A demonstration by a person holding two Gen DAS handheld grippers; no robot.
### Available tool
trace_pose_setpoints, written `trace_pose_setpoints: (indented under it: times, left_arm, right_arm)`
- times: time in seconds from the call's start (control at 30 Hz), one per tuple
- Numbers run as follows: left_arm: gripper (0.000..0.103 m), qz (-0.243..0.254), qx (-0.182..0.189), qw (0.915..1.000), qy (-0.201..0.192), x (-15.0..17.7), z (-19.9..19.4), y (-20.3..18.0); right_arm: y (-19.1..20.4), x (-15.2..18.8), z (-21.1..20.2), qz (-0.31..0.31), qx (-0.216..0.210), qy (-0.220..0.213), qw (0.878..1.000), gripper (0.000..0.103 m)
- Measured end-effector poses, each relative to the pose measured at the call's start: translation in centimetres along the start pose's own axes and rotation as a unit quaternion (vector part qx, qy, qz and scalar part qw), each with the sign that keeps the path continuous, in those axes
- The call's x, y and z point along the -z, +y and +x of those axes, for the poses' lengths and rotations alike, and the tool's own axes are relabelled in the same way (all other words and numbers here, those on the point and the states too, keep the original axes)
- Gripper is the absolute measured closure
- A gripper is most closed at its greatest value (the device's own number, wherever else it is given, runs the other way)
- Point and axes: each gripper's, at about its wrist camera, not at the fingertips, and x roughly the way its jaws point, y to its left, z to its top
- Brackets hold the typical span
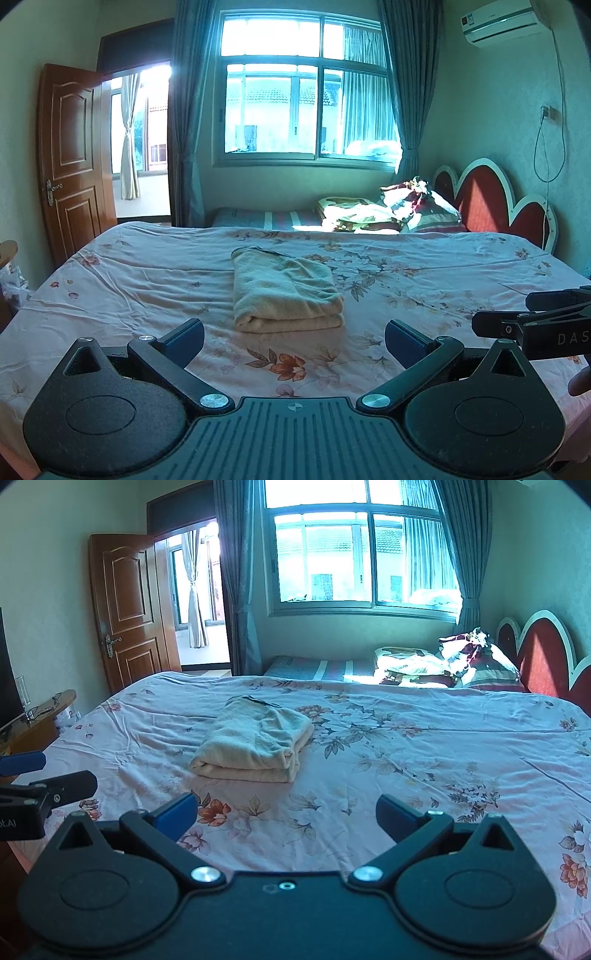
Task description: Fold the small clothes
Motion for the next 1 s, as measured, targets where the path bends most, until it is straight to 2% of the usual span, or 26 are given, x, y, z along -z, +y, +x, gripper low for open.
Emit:
trace_pose_setpoints:
  times: [1.0]
  left_arm:
    - [0.000, 0.011, 0.000, 0.9999, 0.003, -0.43, 0.84, 0.12]
  right_arm:
    - [0.11, -0.73, 1.01, -0.001, -0.004, 0.003, 1.000, 0.001]
